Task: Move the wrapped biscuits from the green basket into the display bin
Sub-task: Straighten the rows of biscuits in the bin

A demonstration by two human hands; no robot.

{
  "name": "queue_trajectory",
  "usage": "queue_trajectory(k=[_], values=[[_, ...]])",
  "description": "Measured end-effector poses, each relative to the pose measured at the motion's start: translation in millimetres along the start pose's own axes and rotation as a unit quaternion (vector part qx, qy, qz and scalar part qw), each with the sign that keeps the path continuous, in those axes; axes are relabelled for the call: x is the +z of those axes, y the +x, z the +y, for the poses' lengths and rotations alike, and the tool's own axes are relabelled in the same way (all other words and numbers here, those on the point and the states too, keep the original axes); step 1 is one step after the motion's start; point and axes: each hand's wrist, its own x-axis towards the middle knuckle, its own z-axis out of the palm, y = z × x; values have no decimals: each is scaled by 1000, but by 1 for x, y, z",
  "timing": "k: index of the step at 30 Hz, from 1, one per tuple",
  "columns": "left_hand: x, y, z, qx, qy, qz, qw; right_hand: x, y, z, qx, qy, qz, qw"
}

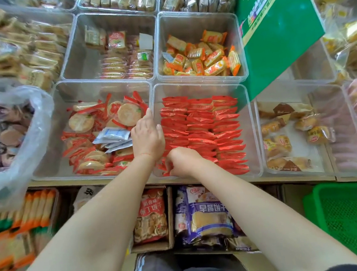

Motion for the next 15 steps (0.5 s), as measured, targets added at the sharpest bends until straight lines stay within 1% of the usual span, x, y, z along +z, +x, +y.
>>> queue_trajectory(k=[3,5,10,12,14,15], values=[[0,0,1,-12,-11,14,1000,3,7,-8,-12,32,38,999],[0,3,2,-15,-14,14,1000,4,8,-7,-12,53,48,997],[0,2,3,-17,-14,21,1000,12,14,-2,47,88,41,994],[-1,2,4,-18,-13,21,1000,9,16,-8,40,122,23,992],[-1,2,5,-21,-11,21,1000,2,16,-9,29,141,-19,989],[-2,1,5,-22,-8,20,1000,-3,14,-7,38,162,-38,985]])
